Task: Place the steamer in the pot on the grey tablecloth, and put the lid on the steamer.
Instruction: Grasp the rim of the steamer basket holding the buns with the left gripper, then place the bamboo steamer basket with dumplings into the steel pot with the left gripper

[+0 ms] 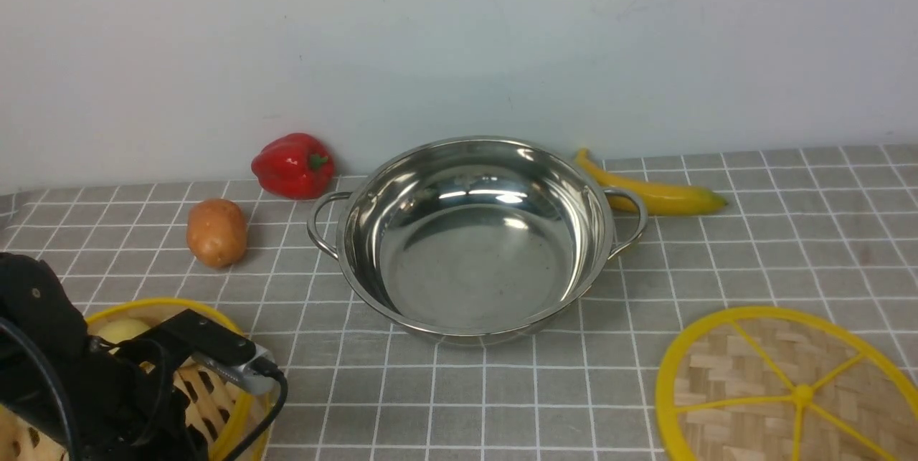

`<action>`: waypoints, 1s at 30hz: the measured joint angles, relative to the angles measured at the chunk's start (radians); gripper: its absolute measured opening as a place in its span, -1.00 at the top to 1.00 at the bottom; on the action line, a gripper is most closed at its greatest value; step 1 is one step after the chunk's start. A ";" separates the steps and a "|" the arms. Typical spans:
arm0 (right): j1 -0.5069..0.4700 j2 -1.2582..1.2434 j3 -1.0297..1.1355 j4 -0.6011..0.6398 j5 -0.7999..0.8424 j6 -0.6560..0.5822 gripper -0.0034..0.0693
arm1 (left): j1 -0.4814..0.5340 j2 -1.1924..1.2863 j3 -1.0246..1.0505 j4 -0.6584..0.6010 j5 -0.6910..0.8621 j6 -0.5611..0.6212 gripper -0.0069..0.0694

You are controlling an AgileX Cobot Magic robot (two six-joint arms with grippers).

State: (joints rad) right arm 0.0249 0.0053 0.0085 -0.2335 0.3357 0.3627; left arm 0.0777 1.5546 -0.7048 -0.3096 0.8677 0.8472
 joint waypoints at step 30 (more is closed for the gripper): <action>0.000 0.000 0.000 0.000 0.000 0.000 0.24 | -0.236 -0.109 -0.436 0.273 0.364 -0.228 0.70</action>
State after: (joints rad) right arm 0.0249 0.0053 0.0085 -0.2335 0.3357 0.3627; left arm -0.1579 1.4453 -1.1412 -0.0362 1.2316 0.6192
